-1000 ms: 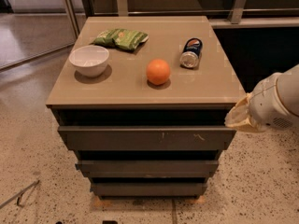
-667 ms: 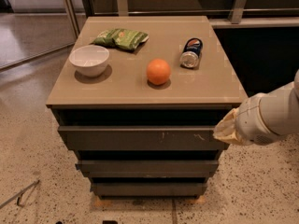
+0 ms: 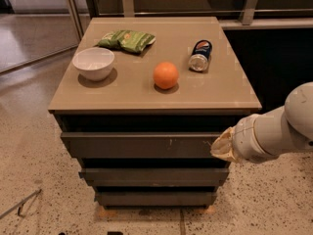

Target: Open top drawer

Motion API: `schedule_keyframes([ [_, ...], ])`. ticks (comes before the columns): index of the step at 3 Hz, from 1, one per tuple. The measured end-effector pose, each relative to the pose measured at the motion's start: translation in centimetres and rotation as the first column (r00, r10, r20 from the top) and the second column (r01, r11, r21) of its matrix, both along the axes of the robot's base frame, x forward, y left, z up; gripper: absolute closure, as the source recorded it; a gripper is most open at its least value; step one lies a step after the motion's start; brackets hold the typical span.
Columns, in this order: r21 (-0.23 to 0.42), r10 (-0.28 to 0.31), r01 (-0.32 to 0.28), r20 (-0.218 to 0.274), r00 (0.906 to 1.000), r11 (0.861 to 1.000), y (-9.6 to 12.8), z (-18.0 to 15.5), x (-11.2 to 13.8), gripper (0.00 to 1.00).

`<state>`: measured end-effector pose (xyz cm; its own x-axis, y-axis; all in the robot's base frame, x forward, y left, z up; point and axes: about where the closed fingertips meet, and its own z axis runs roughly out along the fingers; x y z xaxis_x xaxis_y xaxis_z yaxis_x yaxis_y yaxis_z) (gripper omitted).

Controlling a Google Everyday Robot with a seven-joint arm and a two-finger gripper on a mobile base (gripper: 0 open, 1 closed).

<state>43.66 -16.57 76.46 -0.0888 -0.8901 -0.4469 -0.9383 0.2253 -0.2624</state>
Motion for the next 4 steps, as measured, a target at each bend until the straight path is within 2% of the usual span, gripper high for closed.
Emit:
schedule_keyframes([
  [3,-0.004,0.047,-0.047,0.012,0.9988,0.999,1.0,-3.2,0.1,0.05],
  [4,0.01,0.054,-0.054,0.012,0.9985,0.998,1.4,-4.1,0.7,0.0],
])
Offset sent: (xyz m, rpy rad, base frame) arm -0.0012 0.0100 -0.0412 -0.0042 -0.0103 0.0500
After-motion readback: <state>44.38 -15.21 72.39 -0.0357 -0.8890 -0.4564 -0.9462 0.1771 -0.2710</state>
